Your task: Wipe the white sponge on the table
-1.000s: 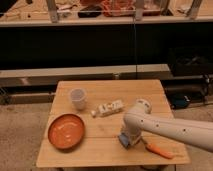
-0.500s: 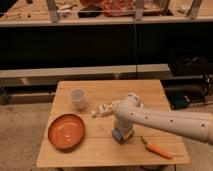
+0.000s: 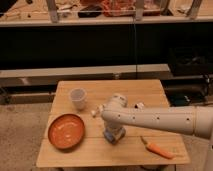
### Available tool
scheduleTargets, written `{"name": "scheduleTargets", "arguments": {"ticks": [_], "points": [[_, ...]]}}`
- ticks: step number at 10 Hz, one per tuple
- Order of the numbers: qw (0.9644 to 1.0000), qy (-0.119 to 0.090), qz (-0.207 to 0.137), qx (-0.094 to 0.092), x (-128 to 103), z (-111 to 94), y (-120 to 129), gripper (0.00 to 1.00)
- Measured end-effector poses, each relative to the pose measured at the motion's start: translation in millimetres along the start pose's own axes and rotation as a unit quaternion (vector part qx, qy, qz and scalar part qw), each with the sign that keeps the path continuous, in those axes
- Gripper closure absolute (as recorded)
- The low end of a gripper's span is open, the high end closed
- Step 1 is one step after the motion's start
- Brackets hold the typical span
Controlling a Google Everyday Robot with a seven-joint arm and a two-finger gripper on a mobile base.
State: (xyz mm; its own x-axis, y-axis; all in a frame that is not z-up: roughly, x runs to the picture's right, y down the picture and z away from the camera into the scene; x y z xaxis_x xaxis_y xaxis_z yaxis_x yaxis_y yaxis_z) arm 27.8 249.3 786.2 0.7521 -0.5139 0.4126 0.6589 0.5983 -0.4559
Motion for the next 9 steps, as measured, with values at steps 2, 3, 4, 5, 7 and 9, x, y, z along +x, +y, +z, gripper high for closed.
{"name": "scheduleTargets", "arguments": {"ticks": [2,3,4,5,7,9], "points": [[0.9998,0.002,-0.019,-0.007,-11.8,3.3,-5.0,0.46],[0.9995,0.002,-0.030,-0.008,-20.4,5.3,-9.6,0.46],[0.9992,0.000,-0.040,-0.009,-30.9,7.1,-12.9,0.46],[0.9988,-0.002,-0.048,-0.009,-38.8,8.9,-11.6,0.46],[0.9980,-0.002,-0.063,-0.010,-49.6,10.0,-4.1,0.46],[0.9971,-0.002,-0.075,-0.008,-60.7,9.7,7.9,0.46]]}}
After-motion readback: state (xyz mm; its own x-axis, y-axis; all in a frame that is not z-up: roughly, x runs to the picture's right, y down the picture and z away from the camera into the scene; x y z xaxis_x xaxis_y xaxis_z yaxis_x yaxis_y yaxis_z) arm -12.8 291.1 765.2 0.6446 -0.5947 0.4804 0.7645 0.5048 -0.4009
